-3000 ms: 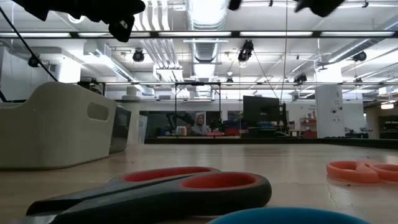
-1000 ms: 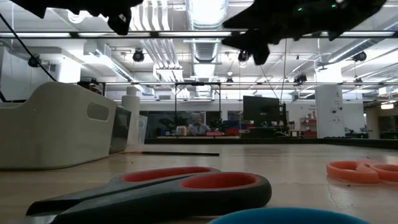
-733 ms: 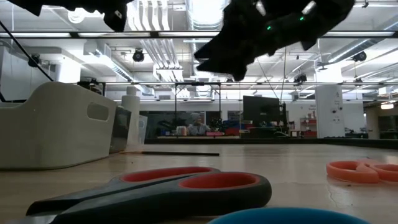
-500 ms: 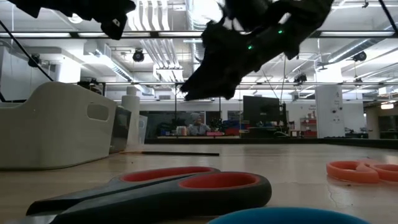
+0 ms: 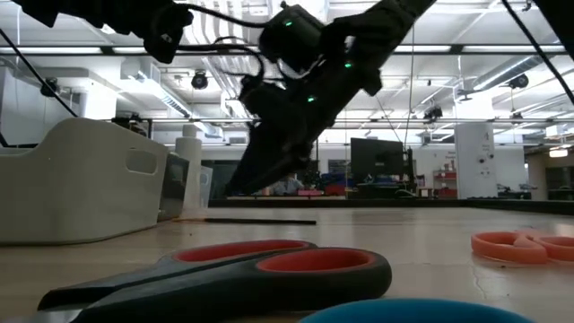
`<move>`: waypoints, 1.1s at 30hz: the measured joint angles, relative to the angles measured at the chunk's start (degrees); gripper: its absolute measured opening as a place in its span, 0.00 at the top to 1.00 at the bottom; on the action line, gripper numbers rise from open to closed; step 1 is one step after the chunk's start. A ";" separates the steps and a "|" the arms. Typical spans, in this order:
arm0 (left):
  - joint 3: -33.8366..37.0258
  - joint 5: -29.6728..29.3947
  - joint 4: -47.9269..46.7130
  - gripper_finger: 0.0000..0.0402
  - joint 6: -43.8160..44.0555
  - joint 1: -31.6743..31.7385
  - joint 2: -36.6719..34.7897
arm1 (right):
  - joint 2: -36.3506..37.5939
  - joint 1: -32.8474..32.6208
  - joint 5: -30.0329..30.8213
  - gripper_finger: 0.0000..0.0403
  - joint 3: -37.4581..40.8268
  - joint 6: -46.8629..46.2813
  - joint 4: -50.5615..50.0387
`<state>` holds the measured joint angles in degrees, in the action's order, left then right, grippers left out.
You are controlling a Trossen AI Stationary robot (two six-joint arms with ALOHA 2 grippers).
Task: Pick & Place Paint Supplies
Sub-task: Put the orange paint brush into the black bin
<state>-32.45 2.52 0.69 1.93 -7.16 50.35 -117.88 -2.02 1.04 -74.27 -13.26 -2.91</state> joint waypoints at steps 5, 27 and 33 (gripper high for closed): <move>0.00 0.02 -0.78 0.98 0.07 0.00 0.00 | -4.07 -0.34 0.00 0.47 -4.00 0.09 -4.46; 0.00 0.02 -0.96 0.98 0.17 -0.02 0.00 | -6.23 -1.84 11.75 0.47 -4.91 5.74 -9.10; 0.00 0.02 -0.94 0.98 0.04 -0.02 0.00 | -6.25 -1.90 9.14 0.48 -4.84 5.75 -9.16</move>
<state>-32.45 2.55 -0.25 1.98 -7.18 50.35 -124.14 -3.92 10.18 -79.11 -7.51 -12.08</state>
